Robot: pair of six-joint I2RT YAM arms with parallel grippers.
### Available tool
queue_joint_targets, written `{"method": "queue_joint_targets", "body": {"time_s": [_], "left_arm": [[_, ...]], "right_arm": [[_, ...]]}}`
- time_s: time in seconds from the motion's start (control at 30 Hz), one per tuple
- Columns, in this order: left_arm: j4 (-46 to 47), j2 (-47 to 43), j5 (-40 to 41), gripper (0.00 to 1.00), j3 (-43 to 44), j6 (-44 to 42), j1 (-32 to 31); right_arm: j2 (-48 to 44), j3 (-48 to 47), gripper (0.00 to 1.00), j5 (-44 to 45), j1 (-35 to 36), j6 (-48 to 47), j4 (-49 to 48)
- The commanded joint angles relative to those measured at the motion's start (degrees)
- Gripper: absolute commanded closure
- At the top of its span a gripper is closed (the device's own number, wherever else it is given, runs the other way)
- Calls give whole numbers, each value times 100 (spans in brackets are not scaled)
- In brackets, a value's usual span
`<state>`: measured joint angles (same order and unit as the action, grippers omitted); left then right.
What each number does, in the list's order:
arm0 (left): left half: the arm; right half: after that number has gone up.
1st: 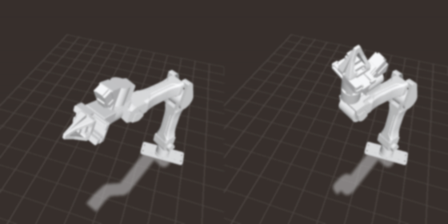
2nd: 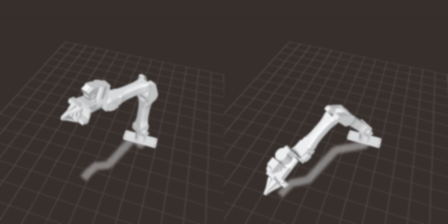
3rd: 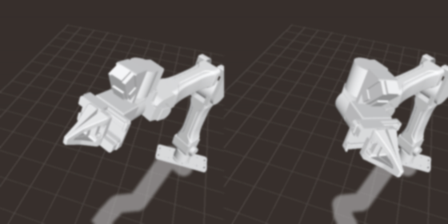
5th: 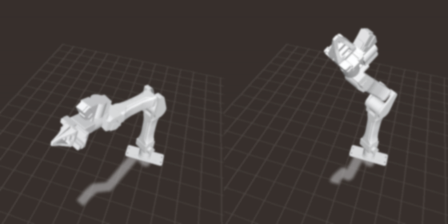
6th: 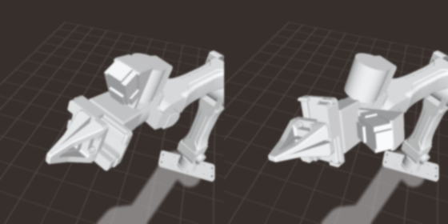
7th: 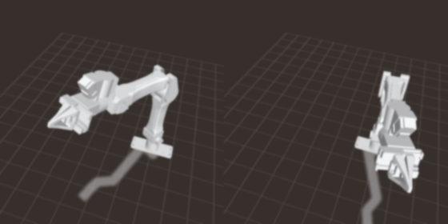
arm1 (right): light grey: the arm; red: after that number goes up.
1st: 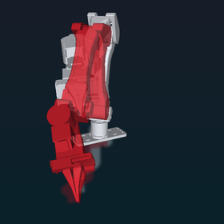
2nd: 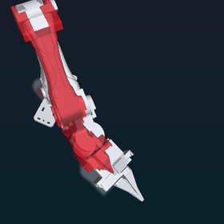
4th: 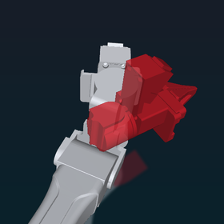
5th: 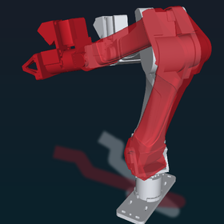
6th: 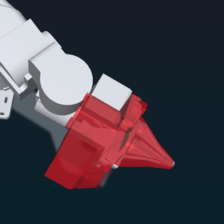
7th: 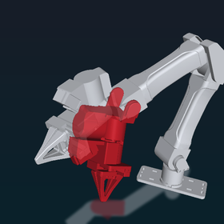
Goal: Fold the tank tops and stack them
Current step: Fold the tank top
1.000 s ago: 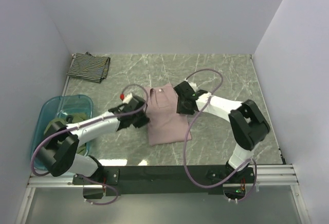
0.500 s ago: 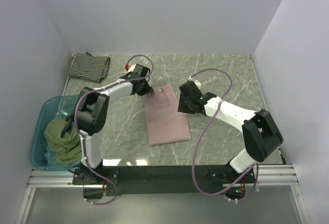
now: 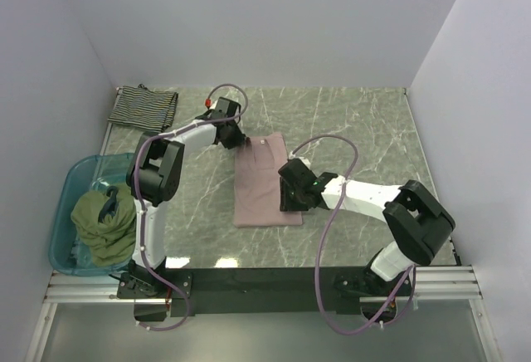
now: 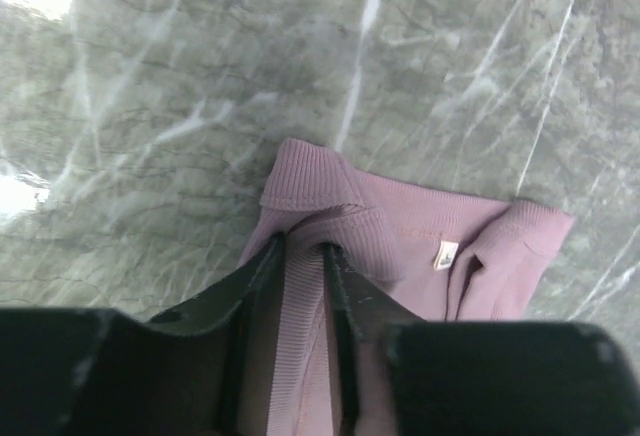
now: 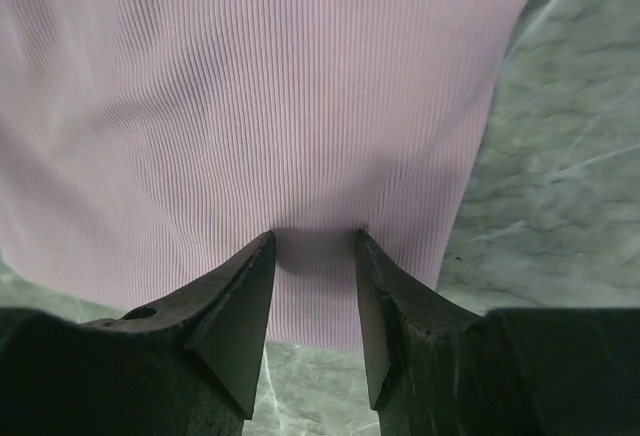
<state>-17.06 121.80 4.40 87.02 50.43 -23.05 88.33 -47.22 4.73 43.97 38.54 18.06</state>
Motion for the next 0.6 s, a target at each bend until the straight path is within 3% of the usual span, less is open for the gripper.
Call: {"method": "queue_joint_targets", "body": {"time_s": [0.0, 0.27, 0.37, 0.57], "left_arm": [[176, -120, -238, 70, 27, -139, 20], [239, -1069, -476, 47, -27, -587, 11], [89, -1596, -458, 34, -255, -658, 11], [-403, -2923, -125, 32, -1695, -403, -50]], "right_arm": [[122, 64, 55, 142, 77, 171, -190], [-18, -112, 54, -174, 86, 101, -189], [-88, -147, 54, -219, 130, 153, -146], [-912, 195, 47, 432, -72, 504, 21]]}}
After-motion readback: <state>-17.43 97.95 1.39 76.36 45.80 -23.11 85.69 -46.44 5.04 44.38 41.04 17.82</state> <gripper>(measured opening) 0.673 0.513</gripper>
